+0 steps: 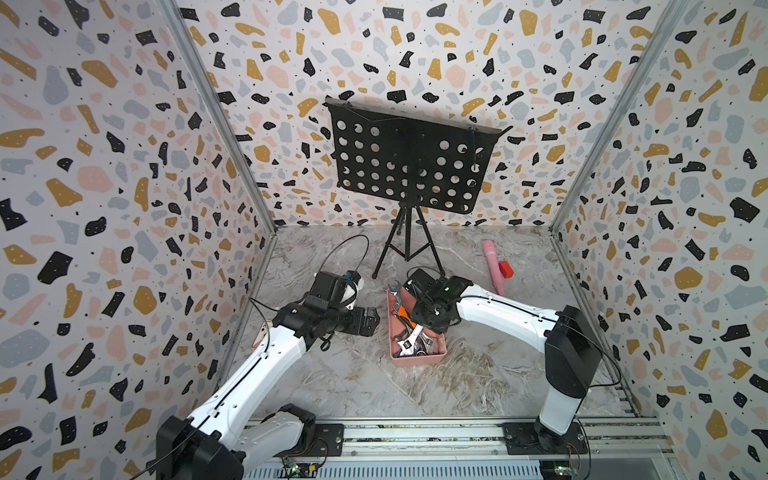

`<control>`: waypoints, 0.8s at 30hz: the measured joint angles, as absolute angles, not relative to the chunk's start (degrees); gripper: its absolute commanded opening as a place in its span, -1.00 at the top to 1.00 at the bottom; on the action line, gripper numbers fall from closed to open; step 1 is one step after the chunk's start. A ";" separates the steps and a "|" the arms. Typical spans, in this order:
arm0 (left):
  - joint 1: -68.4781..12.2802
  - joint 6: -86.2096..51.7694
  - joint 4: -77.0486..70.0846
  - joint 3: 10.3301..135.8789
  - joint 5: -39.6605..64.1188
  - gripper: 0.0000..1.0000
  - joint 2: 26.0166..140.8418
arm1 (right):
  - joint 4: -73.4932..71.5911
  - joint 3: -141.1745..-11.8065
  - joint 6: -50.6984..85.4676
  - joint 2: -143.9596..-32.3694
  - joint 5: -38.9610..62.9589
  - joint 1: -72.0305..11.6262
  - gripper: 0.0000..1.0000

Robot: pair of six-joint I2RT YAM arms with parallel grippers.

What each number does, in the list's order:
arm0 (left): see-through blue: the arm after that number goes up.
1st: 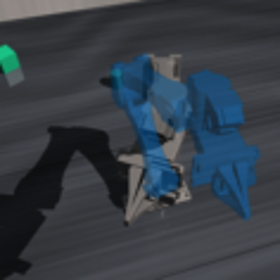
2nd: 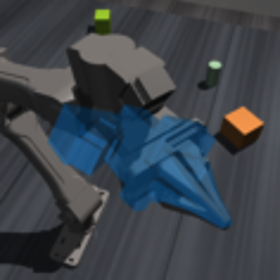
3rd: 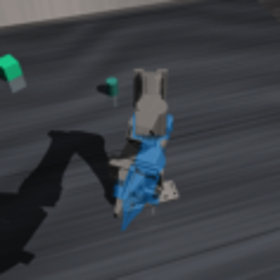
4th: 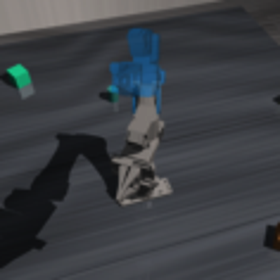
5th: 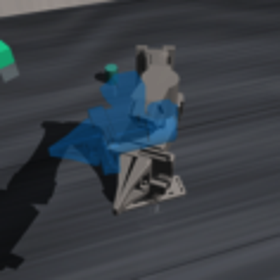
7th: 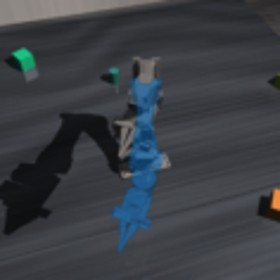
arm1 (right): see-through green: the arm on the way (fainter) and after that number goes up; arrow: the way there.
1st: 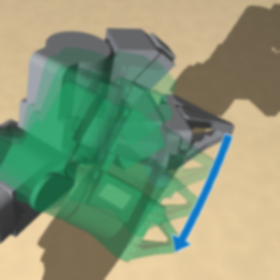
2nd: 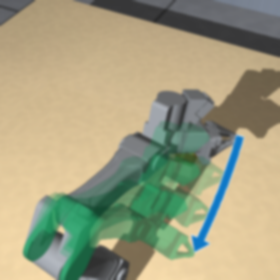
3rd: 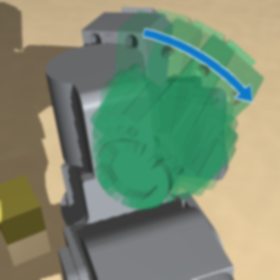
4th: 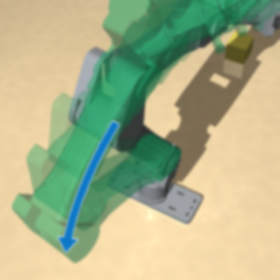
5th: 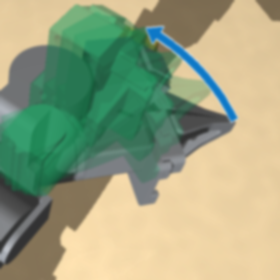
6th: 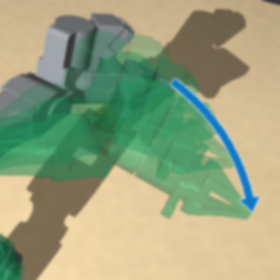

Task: Take out the wrench from the storage box
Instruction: Pick up the wrench from the storage box.

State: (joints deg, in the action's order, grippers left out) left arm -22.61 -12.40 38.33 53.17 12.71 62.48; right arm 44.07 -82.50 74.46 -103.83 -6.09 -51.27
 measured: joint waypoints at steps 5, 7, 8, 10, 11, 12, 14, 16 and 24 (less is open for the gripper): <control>-22.57 -12.19 38.39 53.21 12.78 -0.99 62.37 | 43.05 -82.54 74.78 -105.47 -7.62 -51.00 0.02; -22.57 -12.01 38.41 53.21 12.80 -0.99 62.37 | 42.50 -82.54 74.78 -106.08 -8.27 -50.83 0.03; -22.57 -11.92 38.44 53.21 12.80 -0.99 62.37 | 42.17 -82.54 74.78 -106.43 -8.62 -50.74 0.04; -22.57 -11.60 38.46 53.21 12.88 -0.99 62.37 | 41.52 -82.54 74.78 -107.07 -9.04 -50.50 0.06; -22.57 -11.53 38.46 53.21 12.93 -0.99 62.37 | 41.21 -82.54 74.78 -107.42 -9.23 -50.35 0.09; -22.57 -11.49 38.48 53.21 12.95 -0.99 62.37 | 40.84 -82.54 74.78 -107.74 -9.39 -50.22 0.13; -22.57 -11.33 38.50 53.21 12.97 -1.00 62.37 | 39.51 -82.13 74.78 -108.07 -9.58 -50.06 0.16; -22.57 -11.31 38.50 53.21 12.97 -0.99 62.37 | 38.39 -81.43 74.76 -108.07 -9.76 -49.84 0.17; -22.57 -11.33 38.52 53.15 12.97 -0.99 61.56 | 33.10 -79.50 75.81 -108.07 -9.96 -49.52 0.59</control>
